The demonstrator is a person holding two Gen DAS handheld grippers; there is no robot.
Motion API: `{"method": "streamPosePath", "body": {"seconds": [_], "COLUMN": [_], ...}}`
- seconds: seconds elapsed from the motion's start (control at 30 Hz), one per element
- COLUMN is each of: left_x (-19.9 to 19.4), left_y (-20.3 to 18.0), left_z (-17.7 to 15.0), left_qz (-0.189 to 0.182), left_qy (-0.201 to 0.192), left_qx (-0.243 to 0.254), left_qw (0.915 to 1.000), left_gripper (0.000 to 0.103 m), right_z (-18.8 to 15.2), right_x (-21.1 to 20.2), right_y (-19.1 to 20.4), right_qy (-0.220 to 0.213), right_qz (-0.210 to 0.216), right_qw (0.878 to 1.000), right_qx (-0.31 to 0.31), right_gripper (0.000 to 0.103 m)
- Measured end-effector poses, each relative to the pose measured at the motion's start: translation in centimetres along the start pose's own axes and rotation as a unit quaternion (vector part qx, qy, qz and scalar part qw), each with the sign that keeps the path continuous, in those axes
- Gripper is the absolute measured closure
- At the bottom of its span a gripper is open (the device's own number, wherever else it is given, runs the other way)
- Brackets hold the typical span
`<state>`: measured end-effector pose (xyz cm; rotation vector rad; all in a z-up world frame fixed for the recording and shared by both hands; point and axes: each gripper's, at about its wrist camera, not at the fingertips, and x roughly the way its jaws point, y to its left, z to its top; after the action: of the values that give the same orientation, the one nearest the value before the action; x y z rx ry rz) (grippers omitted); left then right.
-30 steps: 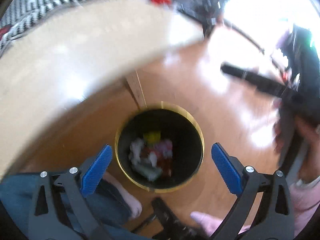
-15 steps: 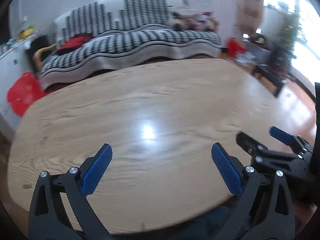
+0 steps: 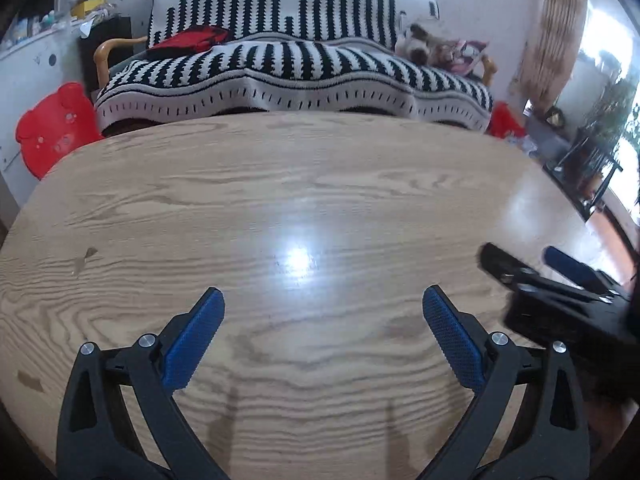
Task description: Collect trash
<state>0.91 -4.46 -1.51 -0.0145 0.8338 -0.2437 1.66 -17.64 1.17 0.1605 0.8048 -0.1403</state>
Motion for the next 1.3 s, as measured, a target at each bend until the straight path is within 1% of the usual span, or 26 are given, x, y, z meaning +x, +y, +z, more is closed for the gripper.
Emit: {"method": "streamPosePath", "body": {"seconds": [0.07, 0.13, 0.27, 0.33, 0.43, 0.5, 0.6, 0.77, 0.97, 1.3], "left_x": [0.4, 0.8, 1.3, 1.4, 1.8, 2.0, 2.1, 2.2, 1.9, 2.0], "left_y": [0.5, 1.0, 1.7, 2.0, 2.0, 2.0, 2.2, 2.9, 3.6, 4.2], "left_z": [0.3, 0.4, 0.2, 0.2, 0.3, 0.1, 0.0, -0.3, -0.4, -0.5], "left_qz": [0.003, 0.004, 0.012, 0.018, 0.013, 0.016, 0.029, 0.040, 0.057, 0.059], "left_qy": [0.003, 0.011, 0.015, 0.014, 0.020, 0.021, 0.022, 0.025, 0.018, 0.021], "left_qx": [0.001, 0.001, 0.000, -0.003, -0.008, -0.002, 0.005, -0.002, -0.005, -0.008], "left_qw": [1.0000, 0.9999, 0.9998, 0.9997, 0.9997, 0.9996, 0.9993, 0.9989, 0.9982, 0.9980], "left_gripper": [0.007, 0.007, 0.007, 0.007, 0.007, 0.007, 0.007, 0.007, 0.007, 0.007], "right_z": [0.7, 0.7, -0.3, -0.2, -0.5, -0.6, -0.7, -1.2, -1.6, -1.7], "right_x": [1.0, 1.7, 2.4, 2.4, 2.0, 1.9, 1.7, 1.8, 1.7, 1.9], "right_y": [0.8, 1.2, 1.6, 1.9, 1.9, 1.5, 0.5, -0.9, -1.8, -1.1], "right_qy": [-0.004, -0.006, 0.011, 0.008, -0.001, -0.007, -0.008, -0.004, 0.004, 0.009], "right_qz": [0.007, 0.009, 0.021, 0.011, 0.001, -0.012, -0.018, -0.031, -0.029, -0.027], "right_qw": [1.000, 1.000, 1.000, 1.000, 1.000, 1.000, 1.000, 0.999, 1.000, 1.000], "right_qx": [-0.005, -0.001, 0.009, -0.005, -0.017, -0.026, -0.020, -0.009, 0.005, -0.011], "right_gripper": [0.006, 0.006, 0.006, 0.006, 0.006, 0.006, 0.006, 0.006, 0.006, 0.006]}}
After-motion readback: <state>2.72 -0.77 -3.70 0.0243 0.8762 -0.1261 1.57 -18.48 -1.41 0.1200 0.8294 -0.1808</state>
